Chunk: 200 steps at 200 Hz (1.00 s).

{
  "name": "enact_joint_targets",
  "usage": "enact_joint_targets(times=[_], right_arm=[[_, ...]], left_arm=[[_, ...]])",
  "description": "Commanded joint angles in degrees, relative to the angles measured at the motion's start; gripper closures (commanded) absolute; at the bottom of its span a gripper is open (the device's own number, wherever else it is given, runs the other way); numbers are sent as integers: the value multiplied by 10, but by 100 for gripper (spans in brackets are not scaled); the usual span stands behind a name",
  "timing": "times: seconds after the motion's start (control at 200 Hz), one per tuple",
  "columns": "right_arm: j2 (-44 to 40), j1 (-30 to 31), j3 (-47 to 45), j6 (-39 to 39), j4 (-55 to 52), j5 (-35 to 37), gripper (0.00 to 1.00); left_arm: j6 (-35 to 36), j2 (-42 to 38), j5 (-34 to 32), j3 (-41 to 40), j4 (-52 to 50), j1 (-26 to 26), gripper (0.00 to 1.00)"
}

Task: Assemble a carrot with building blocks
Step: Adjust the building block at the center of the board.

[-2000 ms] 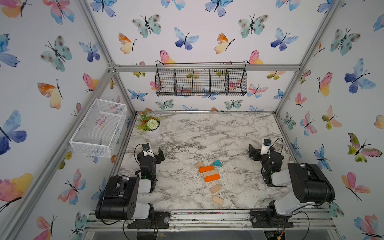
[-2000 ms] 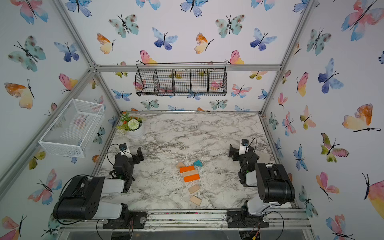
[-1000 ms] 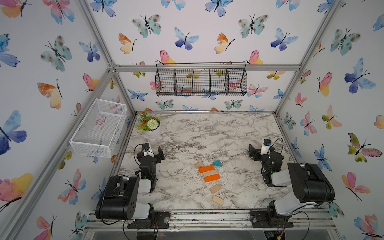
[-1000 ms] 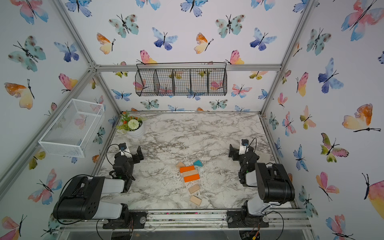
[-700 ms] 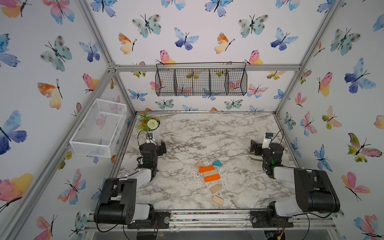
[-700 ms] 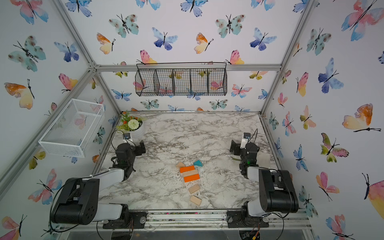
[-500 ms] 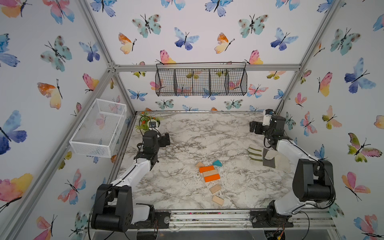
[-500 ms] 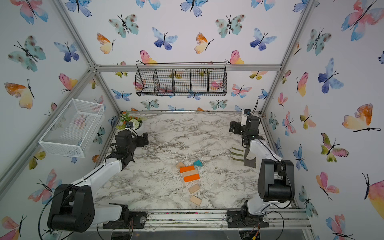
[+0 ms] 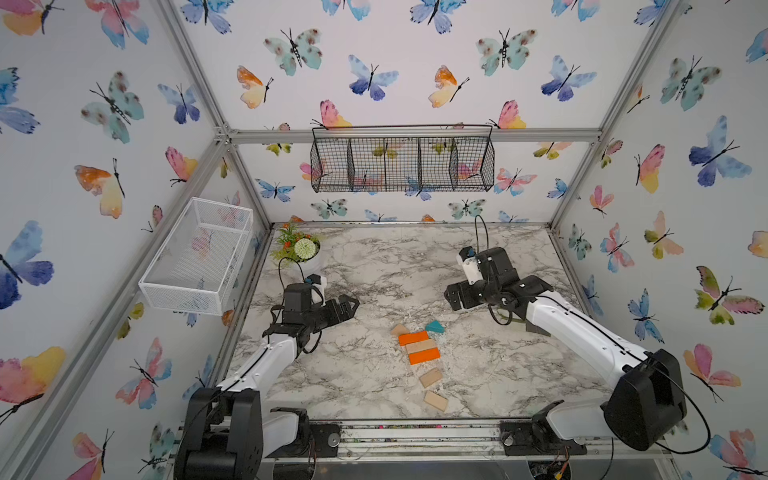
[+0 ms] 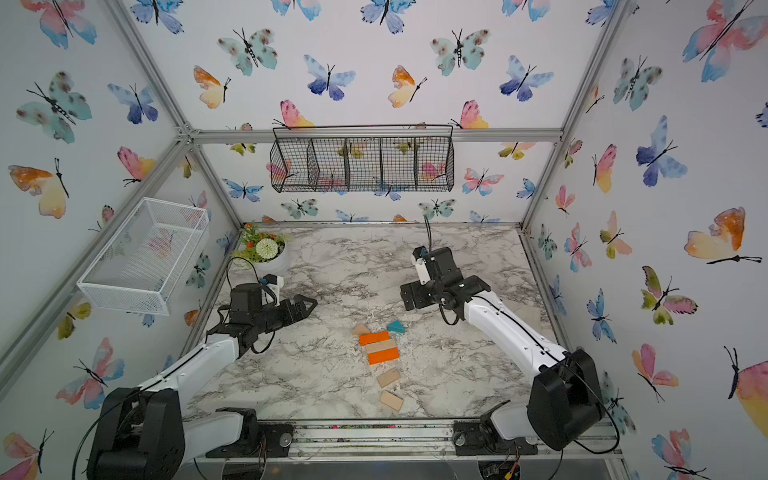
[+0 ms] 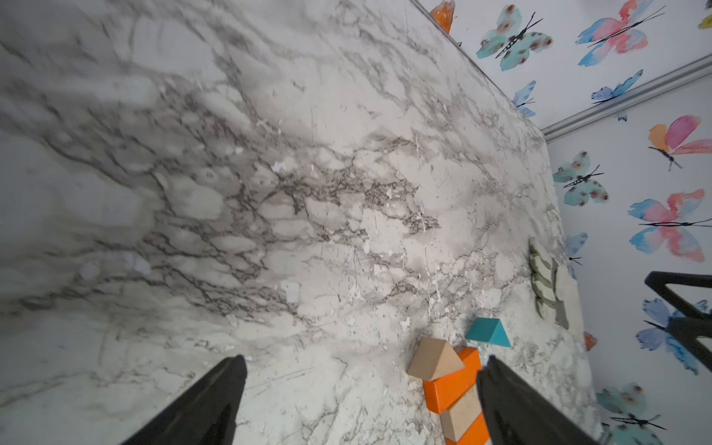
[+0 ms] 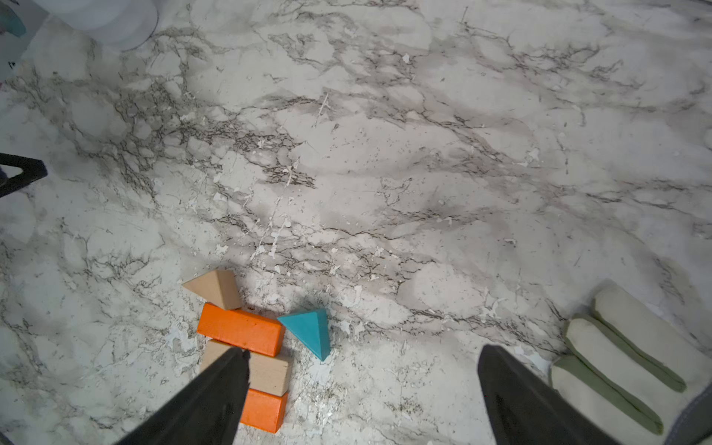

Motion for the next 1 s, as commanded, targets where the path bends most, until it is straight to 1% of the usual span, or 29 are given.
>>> enact_joint_targets(times=[0.0, 0.045, 0.06, 0.085, 0.12, 0.175, 0.265, 0.295, 0.335, 0.42, 0.491, 0.561, 0.631, 0.756, 0.811, 0.996], right_arm=[[49, 52, 29, 21, -87, 101, 2], [65, 74, 39, 37, -91, 115, 2], [69, 82, 41, 42, -90, 120, 2], [74, 94, 43, 50, -87, 127, 1], [81, 109, 41, 59, -79, 125, 2], [92, 127, 29, 73, -67, 111, 5], [99, 142, -4, 97, -56, 92, 20], [93, 143, -17, 102, -49, 86, 26], [79, 144, -35, 104, -37, 77, 31], [37, 144, -73, 88, 0, 53, 36], [27, 145, -89, 74, 7, 44, 36], [48, 145, -88, 61, -11, 40, 36], [71, 144, -76, 59, -28, 52, 35], [76, 144, -79, 45, 6, 59, 32], [86, 144, -78, 37, 25, 49, 32], [147, 136, -35, 30, 21, 30, 32]], left_arm=[[30, 38, 48, 55, -65, -42, 2], [79, 49, -1, 91, -125, -81, 5], [91, 52, -35, 102, -142, -97, 7], [105, 57, -68, 118, -161, -121, 9], [118, 62, -92, 132, -176, -147, 13], [117, 69, -101, 144, -182, -177, 20], [89, 82, -85, 147, -178, -201, 30], [85, 83, -87, 144, -178, -209, 32], [82, 80, -93, 134, -178, -218, 33], [75, 71, -103, 110, -182, -230, 33], [67, 64, -110, 98, -184, -237, 33], [67, 64, -138, 95, -184, -255, 33], [61, 74, -166, 100, -186, -277, 33], [50, 92, -207, 117, -189, -311, 30], [52, 100, -218, 125, -192, -318, 29], [62, 124, -228, 146, -198, -323, 29]])
